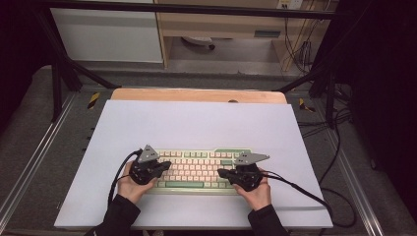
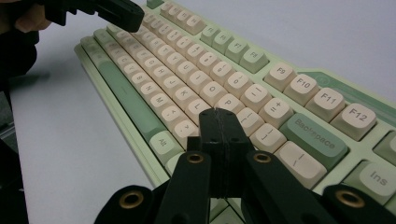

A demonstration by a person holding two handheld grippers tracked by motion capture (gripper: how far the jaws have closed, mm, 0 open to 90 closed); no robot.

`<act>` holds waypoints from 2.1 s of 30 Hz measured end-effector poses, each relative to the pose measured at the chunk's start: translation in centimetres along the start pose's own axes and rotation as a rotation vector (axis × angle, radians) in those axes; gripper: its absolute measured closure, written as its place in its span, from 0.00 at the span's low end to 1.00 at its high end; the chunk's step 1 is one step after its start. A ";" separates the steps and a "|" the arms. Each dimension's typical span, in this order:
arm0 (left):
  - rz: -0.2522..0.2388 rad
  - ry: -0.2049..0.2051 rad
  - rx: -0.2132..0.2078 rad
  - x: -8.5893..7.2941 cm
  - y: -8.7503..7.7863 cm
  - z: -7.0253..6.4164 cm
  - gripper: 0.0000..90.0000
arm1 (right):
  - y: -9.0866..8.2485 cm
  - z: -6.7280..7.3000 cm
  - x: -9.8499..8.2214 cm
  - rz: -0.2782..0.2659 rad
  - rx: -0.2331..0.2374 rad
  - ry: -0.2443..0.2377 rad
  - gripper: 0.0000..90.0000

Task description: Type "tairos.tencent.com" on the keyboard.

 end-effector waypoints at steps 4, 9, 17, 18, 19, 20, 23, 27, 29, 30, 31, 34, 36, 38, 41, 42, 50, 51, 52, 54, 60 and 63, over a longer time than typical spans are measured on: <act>0.010 -0.010 0.013 -0.2 0.4 0.5 1.00 | 0.1 0.0 0.0 -0.001 0.000 -0.002 1.00; 0.017 -0.006 0.013 -0.3 0.9 0.6 1.00 | 0.1 0.0 0.0 0.000 0.000 -0.002 1.00; 0.023 0.001 0.015 -0.6 1.3 0.7 1.00 | 0.1 0.0 0.0 -0.002 -0.001 -0.004 1.00; 0.021 -0.002 0.016 -0.6 1.3 0.7 1.00 | 0.1 0.0 0.0 -0.002 -0.001 -0.004 1.00; 0.022 -0.001 0.017 -0.6 1.3 0.7 1.00 | 0.1 0.0 0.0 -0.003 0.000 -0.003 1.00; 0.020 -0.003 0.017 -0.6 1.2 0.7 1.00 | 0.1 0.0 0.0 -0.003 0.001 -0.003 1.00; 0.014 0.000 0.015 -0.5 0.9 0.5 1.00 | 0.1 0.1 -0.1 0.001 0.003 -0.003 1.00; 0.008 0.007 0.010 -0.5 0.3 0.3 1.00 | 0.1 0.1 -0.1 0.004 0.004 0.000 1.00; -0.001 0.010 0.004 -0.4 0.0 0.2 1.00 | 0.1 0.1 -0.1 0.001 0.005 -0.001 1.00; -0.005 0.012 0.004 -0.4 -0.3 0.1 1.00 | 0.1 0.1 0.0 -0.001 0.005 -0.002 1.00; -0.010 0.012 0.002 -0.3 -0.4 0.1 1.00 | 0.1 0.1 0.0 -0.003 0.006 0.001 1.00; -0.018 0.016 -0.004 -0.4 -1.0 -0.1 1.00 | 0.1 0.2 0.0 -0.004 0.006 0.004 1.00; -0.019 0.018 -0.007 -0.6 -1.2 -0.2 1.00 | 0.1 0.2 0.1 -0.006 0.007 0.005 1.00; -0.018 0.019 -0.011 -0.8 -1.5 -0.2 1.00 | 0.0 0.2 0.1 -0.006 0.007 0.005 1.00; -0.022 0.016 -0.011 -1.2 -1.9 -0.2 1.00 | 0.0 0.2 0.1 -0.007 0.009 0.008 1.00; -0.025 0.014 -0.009 -1.3 -2.0 -0.1 1.00 | 0.0 0.2 0.2 -0.007 0.010 0.009 1.00; -0.028 0.013 -0.011 -2.3 -3.0 0.1 0.99 | 0.4 0.7 0.5 -0.008 0.023 0.005 1.00; -0.029 0.009 -0.012 -2.4 -3.1 0.1 0.99 | 0.4 0.7 0.6 -0.007 0.022 0.005 1.00; -0.027 0.007 -0.012 -2.6 -3.1 0.2 0.99 | 0.5 0.7 0.6 -0.007 0.022 0.004 1.00; -0.028 0.004 -0.011 -2.7 -3.2 0.3 0.99 | 0.7 0.9 0.6 -0.004 0.025 0.004 1.00; -0.031 0.004 -0.013 -2.9 -3.5 0.3 0.99 | 1.3 1.7 1.1 -0.003 0.038 -0.003 1.00; -0.032 0.005 -0.015 -2.9 -3.4 0.3 0.99 | 1.7 2.1 1.5 -0.005 0.045 -0.007 1.00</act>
Point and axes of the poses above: each handheld gripper's, and its own axes: y roughly forward along the jaws, x roughly out of its top, z roughly to its left, the point moved 6 cm from there along y, roughly forward along the jaws, and after that the axes turned 10 degrees about -x, right-handed, at the moved point
